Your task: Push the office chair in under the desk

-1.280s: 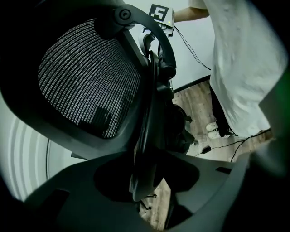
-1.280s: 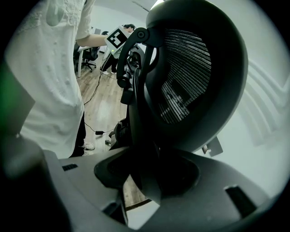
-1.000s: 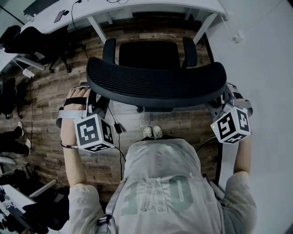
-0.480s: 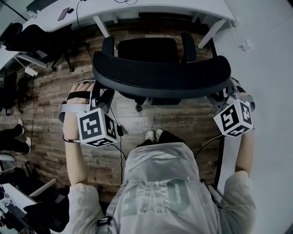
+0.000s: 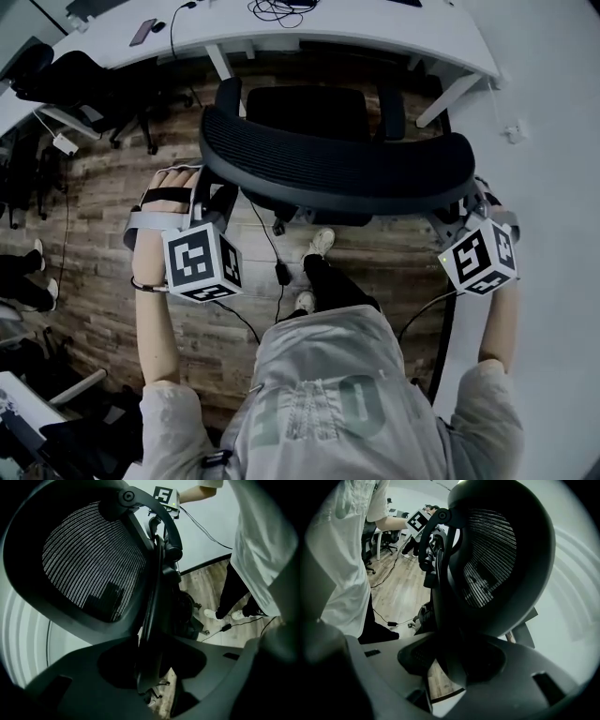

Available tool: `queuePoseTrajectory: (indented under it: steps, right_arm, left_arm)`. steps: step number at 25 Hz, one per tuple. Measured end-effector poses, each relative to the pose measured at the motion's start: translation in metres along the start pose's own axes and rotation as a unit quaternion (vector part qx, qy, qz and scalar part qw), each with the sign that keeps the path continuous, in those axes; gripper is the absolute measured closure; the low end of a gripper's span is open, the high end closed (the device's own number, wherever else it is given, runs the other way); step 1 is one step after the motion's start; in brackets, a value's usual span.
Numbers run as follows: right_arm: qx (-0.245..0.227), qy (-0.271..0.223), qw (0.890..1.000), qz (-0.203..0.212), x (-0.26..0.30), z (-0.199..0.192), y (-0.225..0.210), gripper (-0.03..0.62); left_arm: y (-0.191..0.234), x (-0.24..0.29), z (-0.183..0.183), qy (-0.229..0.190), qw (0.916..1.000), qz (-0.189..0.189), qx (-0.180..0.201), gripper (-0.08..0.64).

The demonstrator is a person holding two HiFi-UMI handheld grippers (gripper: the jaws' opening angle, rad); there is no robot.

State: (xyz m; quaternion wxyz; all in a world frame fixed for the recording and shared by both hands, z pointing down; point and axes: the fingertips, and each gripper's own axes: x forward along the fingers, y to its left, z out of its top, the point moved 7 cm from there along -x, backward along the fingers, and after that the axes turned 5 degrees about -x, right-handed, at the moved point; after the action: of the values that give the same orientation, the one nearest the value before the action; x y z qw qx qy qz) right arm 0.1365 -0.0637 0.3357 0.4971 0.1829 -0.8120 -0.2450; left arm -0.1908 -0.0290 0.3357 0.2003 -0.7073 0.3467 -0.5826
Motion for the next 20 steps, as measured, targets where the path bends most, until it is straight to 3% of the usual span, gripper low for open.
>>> queuePoseTrajectory:
  steps: [13, 20]
  right_arm:
    - [0.000, -0.014, 1.000, -0.007, 0.090, -0.002, -0.105, 0.414]
    - [-0.005, -0.010, 1.000, -0.005, 0.134, -0.016, -0.169, 0.414]
  left_arm:
    - [0.098, 0.098, -0.015, 0.024, 0.9994, 0.022, -0.007, 0.376]
    - [0.147, 0.152, -0.008, 0.018, 0.9996, 0.021, -0.011, 0.376]
